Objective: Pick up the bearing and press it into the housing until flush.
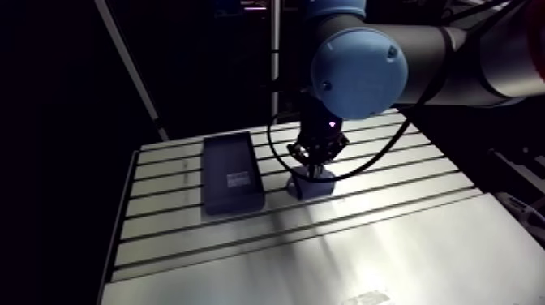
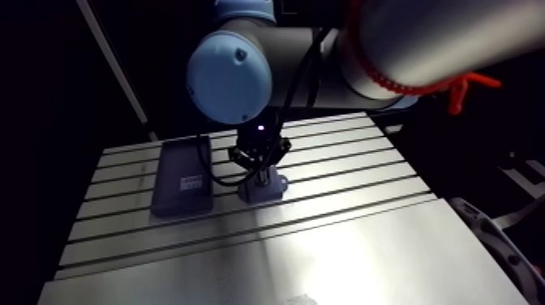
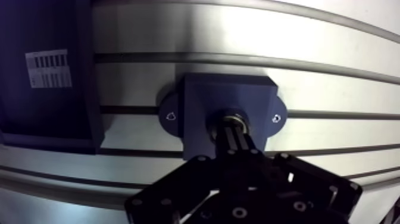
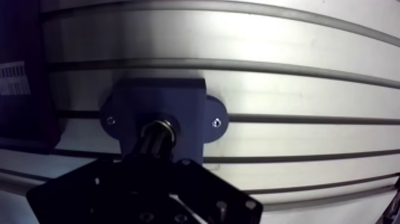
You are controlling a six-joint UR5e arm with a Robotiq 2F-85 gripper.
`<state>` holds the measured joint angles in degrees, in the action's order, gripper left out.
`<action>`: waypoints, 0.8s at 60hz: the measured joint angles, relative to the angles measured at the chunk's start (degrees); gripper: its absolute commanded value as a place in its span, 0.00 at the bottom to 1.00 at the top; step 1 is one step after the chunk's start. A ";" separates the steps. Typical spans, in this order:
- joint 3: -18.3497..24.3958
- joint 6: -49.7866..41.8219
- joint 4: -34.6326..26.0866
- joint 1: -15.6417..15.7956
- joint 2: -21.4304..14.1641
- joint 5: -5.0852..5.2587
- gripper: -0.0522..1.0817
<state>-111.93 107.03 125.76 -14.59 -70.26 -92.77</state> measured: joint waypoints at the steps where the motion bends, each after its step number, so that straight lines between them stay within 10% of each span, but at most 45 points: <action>1: 0.00 0.00 0.00 0.00 0.00 0.00 0.90; 48: 0.00 0.07 0.00 0.00 0.00 -0.08 0.90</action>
<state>-111.93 107.10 125.75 -14.59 -70.26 -92.84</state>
